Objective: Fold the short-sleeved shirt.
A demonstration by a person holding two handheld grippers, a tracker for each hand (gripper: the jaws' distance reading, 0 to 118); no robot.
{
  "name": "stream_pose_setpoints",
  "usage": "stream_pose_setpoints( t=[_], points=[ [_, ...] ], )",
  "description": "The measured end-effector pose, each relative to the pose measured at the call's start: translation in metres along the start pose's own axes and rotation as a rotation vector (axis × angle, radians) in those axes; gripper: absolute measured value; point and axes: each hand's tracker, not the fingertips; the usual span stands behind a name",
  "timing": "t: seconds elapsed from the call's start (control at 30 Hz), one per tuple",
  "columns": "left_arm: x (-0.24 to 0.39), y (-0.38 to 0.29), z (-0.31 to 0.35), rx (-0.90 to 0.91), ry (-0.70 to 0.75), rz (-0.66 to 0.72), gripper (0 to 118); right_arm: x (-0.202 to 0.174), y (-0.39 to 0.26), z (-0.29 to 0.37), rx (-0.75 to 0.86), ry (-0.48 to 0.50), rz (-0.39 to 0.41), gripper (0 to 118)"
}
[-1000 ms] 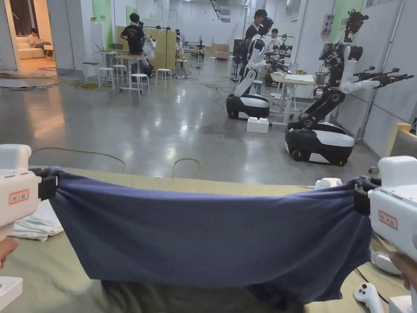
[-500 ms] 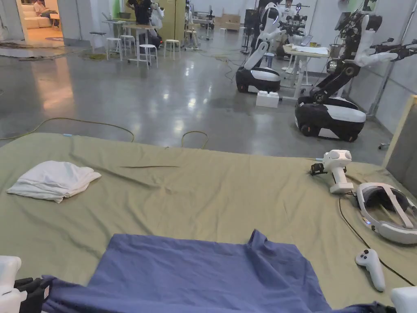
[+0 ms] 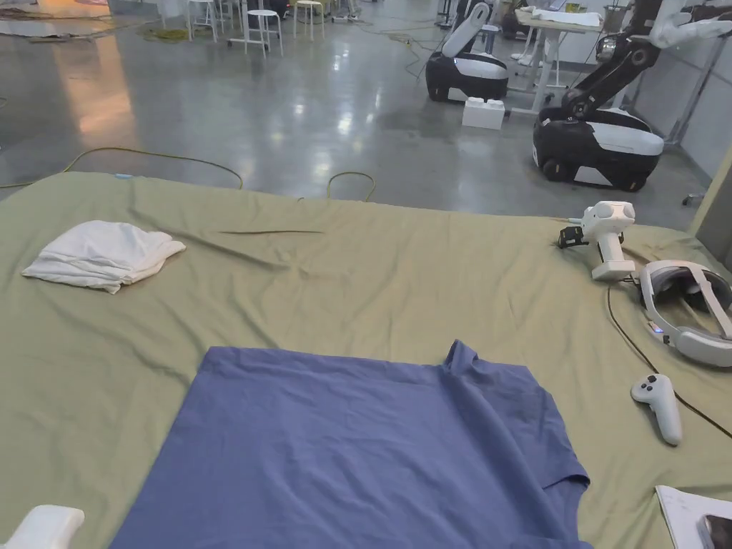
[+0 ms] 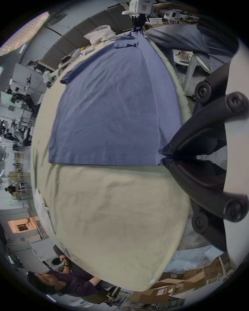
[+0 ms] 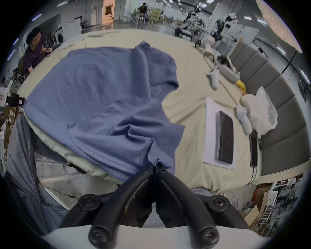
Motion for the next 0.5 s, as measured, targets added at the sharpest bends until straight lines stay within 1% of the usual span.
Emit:
stream_pose_setpoints(
  t=[0.07,0.1,0.13,0.17,0.2,0.23,0.27,0.33,0.43,0.5],
  points=[
    [0.001,0.0,-0.013,-0.041,0.019,-0.007,4,-0.002,-0.002,-0.011,-0.029,-0.005,-0.001,5],
    [0.003,0.0,-0.018,-0.057,0.024,-0.01,5,-0.003,-0.003,-0.014,-0.036,-0.005,0.0,11],
    [0.004,0.0,-0.022,-0.061,0.024,-0.01,8,-0.004,-0.003,-0.015,-0.043,-0.009,-0.004,26],
    [0.006,-0.002,-0.023,-0.059,0.031,-0.009,11,-0.003,-0.003,-0.015,-0.053,-0.016,-0.006,43],
    [0.007,-0.002,-0.021,-0.053,0.038,-0.002,19,-0.005,-0.003,-0.01,-0.055,-0.021,-0.01,54],
    [0.008,-0.001,-0.018,-0.045,0.044,0.004,35,-0.004,-0.004,-0.005,-0.05,-0.028,-0.018,56],
    [0.01,0.001,-0.014,-0.029,0.048,0.011,44,-0.002,-0.002,0.002,-0.03,-0.032,-0.03,57],
    [0.01,0.005,-0.009,0.011,0.076,0.022,46,0.0,0.005,0.016,0.037,-0.04,-0.058,65],
    [0.019,0.02,0.006,0.138,0.045,0.022,46,-0.001,0.025,0.036,0.158,-0.065,-0.09,65],
    [0.03,0.033,0.017,0.246,0.029,0.015,46,-0.008,0.044,0.051,0.292,-0.051,-0.124,65]
  ],
)
